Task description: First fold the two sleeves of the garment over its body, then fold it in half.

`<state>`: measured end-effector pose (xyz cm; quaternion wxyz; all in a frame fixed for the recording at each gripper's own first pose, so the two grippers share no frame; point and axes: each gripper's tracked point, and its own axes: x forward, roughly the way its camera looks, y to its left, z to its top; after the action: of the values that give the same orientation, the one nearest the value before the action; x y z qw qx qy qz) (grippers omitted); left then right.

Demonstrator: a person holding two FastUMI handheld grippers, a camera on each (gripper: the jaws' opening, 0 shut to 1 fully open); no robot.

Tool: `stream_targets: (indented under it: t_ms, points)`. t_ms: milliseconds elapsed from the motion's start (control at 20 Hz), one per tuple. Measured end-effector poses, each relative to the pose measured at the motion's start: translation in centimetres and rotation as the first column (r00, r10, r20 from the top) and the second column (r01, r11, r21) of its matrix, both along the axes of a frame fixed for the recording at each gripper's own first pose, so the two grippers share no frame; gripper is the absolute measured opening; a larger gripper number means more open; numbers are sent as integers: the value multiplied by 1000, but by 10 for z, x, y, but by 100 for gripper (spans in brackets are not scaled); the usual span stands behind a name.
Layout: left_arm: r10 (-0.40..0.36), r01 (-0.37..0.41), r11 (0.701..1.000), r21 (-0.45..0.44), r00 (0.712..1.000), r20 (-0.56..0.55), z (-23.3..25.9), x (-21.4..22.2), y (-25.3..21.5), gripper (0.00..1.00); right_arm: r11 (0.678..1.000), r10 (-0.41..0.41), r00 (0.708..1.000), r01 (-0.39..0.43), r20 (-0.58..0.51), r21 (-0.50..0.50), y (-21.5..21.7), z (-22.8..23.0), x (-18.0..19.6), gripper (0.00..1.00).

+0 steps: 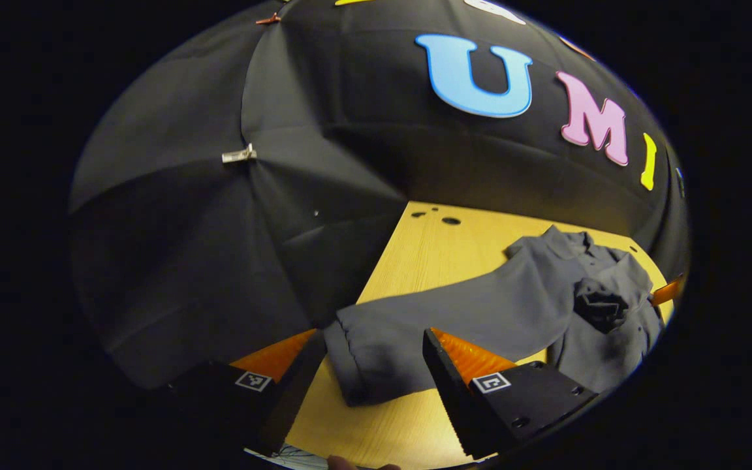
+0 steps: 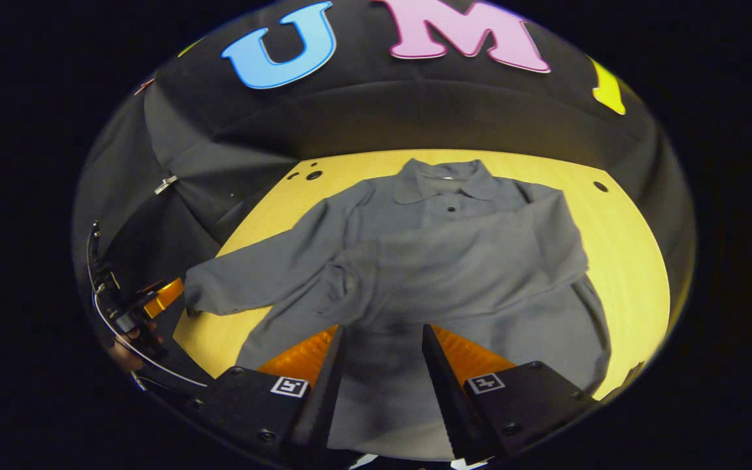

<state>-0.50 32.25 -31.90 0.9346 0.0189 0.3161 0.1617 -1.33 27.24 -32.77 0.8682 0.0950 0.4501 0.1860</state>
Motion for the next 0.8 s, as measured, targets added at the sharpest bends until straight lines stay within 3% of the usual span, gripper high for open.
stream_targets:
  t_ms: [200, 250, 300, 450, 600, 650, 750, 800]
  points:
    - [85, -87, 996, -12, 992, -88, -37, 1, 11, 96, 995, -101, 995, 101, -6, 17, -46, 12, -6, 72]
    - [101, -103, 995, -14, 989, -105, -44, -1, 13, 92, 993, -116, 993, 116, 2, 15, -55, 15, -6, 72]
    - [111, -113, 994, -11, 986, -121, -49, -2, 14, 96, 992, -126, 992, 126, 10, 6, -66, 17, -7, 72]
    - [113, -115, 993, -4, 984, -134, -57, -1, 15, 98, 989, -143, 990, 143, 17, -19, -90, 15, -8, 72]
    - [76, -80, 997, -18, 985, -156, -58, -1, 8, 93, 987, -162, 987, 162, 14, -12, -105, 13, -9, 72]
    - [41, -45, 999, -22, 986, -159, -62, 7, 2, 66, 987, -162, 987, 163, 13, -11, -109, 12, -9, 72]
    - [47, -46, 999, 14, 981, -187, -61, 11, 0, 13, 988, -154, 988, 154, 11, -12, -117, 8, -10, 72]
    - [73, -73, 997, 7, 980, -186, -56, 11, -1, 9, 989, -150, 989, 150, 12, -16, -123, 6, -8, 73]
